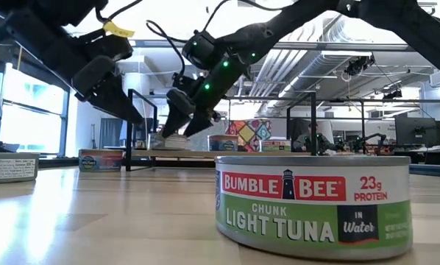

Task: Stack canned seafood by type on shelf
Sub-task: Put the top right green and blue tuna can on the shelf aligned with the other green and blue tuna can, then adjust the green and blue tuna can on the shelf

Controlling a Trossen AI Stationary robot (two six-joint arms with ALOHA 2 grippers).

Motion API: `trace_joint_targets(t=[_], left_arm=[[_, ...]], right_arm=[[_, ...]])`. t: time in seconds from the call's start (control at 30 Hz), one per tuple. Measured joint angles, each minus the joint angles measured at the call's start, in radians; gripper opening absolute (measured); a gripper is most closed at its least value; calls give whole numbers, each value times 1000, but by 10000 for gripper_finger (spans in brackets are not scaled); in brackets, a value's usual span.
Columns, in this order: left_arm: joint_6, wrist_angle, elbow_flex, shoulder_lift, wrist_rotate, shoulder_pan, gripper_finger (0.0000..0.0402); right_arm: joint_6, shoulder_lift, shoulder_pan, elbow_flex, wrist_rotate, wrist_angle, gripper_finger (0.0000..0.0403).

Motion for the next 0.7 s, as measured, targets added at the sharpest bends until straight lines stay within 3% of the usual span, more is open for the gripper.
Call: trace_joint_targets(t=[0.17, 0.33, 0.7], left_arm=[[0, -13, 0, 0, 0, 8, 207], [0, -14, 0, 0, 0, 8, 207], [-24, -9, 0, 0, 3, -31, 206]], right_arm=[[5, 0, -5, 1, 16, -12, 399], [55, -3, -5, 1, 129, -20, 391], [61, -44, -6, 0, 138, -123, 364]])
